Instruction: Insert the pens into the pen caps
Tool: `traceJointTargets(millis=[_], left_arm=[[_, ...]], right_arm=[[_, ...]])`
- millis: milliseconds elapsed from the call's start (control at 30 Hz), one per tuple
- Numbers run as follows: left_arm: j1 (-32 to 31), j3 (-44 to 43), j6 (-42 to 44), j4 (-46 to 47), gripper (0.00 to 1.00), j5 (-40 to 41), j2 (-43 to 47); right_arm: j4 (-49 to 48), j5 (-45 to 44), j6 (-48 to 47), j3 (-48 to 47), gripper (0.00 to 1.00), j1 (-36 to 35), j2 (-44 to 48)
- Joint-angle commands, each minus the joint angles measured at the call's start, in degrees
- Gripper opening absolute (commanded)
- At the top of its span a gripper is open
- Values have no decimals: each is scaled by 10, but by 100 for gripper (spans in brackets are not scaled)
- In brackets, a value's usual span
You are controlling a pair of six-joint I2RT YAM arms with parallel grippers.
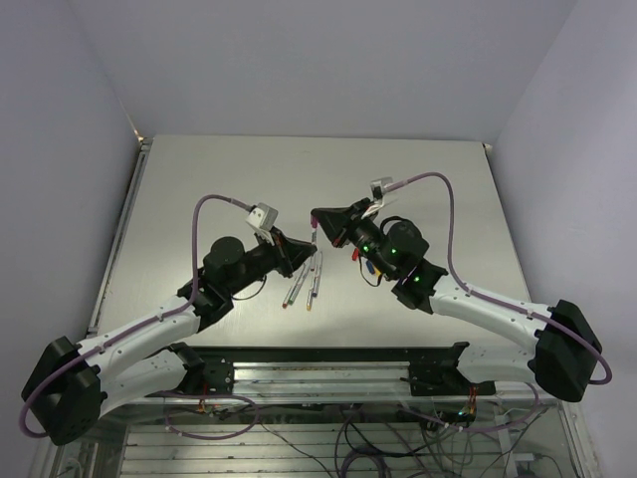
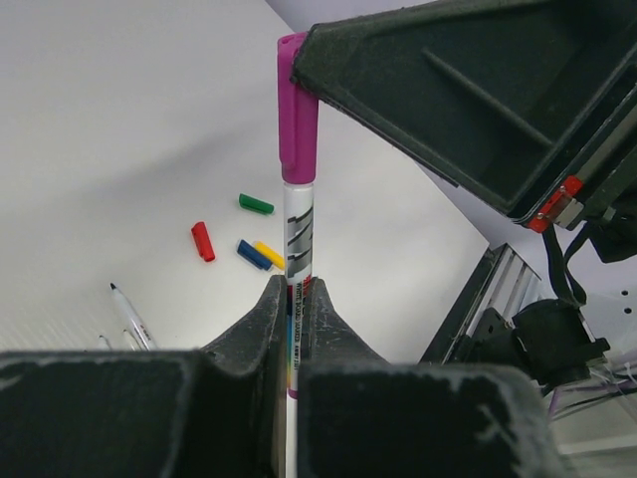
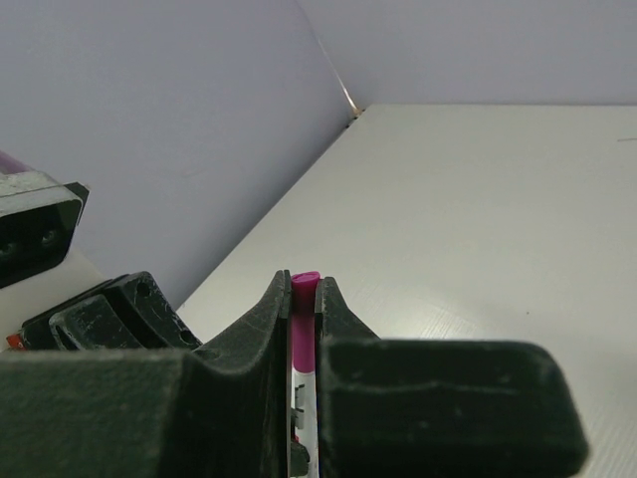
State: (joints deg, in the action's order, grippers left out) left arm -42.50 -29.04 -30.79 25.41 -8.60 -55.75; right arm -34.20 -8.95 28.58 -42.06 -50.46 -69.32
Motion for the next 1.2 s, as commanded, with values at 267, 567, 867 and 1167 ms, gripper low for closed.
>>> traceJointTargets(millis=[267,567,867,1167], left_arm=[[-1,-10,7,139,7,92,24],[0,-50,40,114,7,119,23],[15,-63,53,104,7,139,27],[23,-66,63,42,7,123,29]], right_arm=[[111,13,-5,-13,0,-32,-29],[171,-17,6,-15,0,-54,-68],[209,-22,19,-23,0,-70,-85],[216,-51,-3,-62,0,-76,-105]])
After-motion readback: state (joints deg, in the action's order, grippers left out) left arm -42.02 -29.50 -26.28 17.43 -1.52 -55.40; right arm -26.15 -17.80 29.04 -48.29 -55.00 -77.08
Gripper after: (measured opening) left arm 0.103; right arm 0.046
